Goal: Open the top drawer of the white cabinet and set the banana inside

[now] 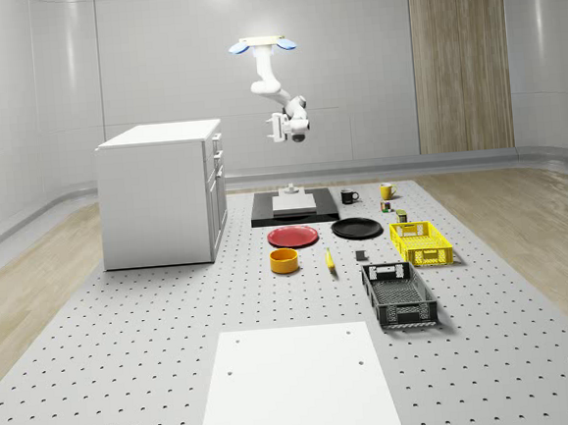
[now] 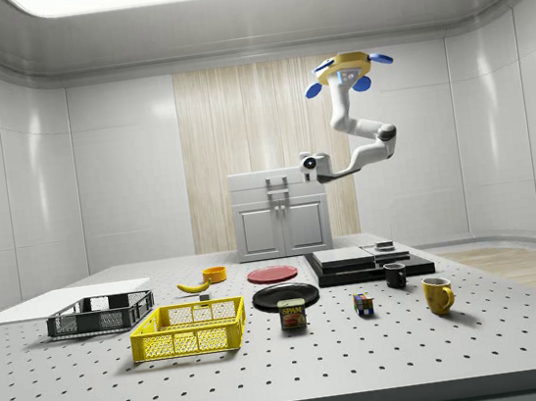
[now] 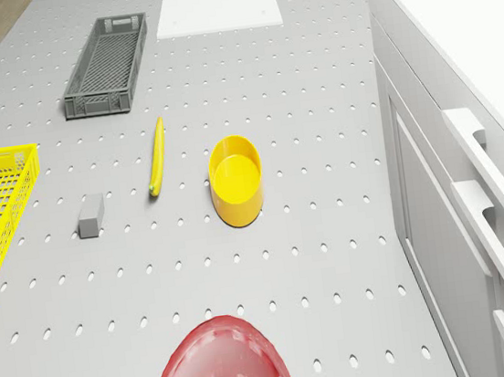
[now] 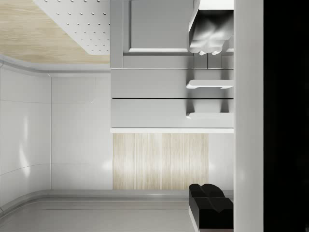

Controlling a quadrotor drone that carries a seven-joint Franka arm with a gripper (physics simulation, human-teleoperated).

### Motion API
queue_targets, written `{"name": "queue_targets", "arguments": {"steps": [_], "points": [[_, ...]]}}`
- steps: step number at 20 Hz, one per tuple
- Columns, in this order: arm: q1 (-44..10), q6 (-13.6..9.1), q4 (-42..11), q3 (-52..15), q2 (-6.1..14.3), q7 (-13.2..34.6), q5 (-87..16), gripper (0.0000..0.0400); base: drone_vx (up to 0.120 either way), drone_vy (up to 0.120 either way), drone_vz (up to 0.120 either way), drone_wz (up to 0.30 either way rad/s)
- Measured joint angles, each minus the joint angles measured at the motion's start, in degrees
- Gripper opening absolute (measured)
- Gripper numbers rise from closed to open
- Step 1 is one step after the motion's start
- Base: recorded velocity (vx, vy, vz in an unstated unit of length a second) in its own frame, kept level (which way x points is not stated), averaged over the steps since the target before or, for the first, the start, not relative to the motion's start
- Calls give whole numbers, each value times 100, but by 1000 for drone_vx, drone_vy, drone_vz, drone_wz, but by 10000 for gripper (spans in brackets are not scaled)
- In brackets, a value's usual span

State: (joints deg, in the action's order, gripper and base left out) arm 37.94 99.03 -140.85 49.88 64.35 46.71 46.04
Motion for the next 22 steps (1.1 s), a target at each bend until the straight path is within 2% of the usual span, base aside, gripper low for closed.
{"name": "queue_targets", "arguments": {"steps": [3,12,22], "points": [[31,29,-5,9,35,24,-29,400,120,0,0,0],[113,108,-17,33,129,89,-107,400,120,-120,0,0],[190,180,-28,54,218,152,-182,400,120,0,0,0]]}}
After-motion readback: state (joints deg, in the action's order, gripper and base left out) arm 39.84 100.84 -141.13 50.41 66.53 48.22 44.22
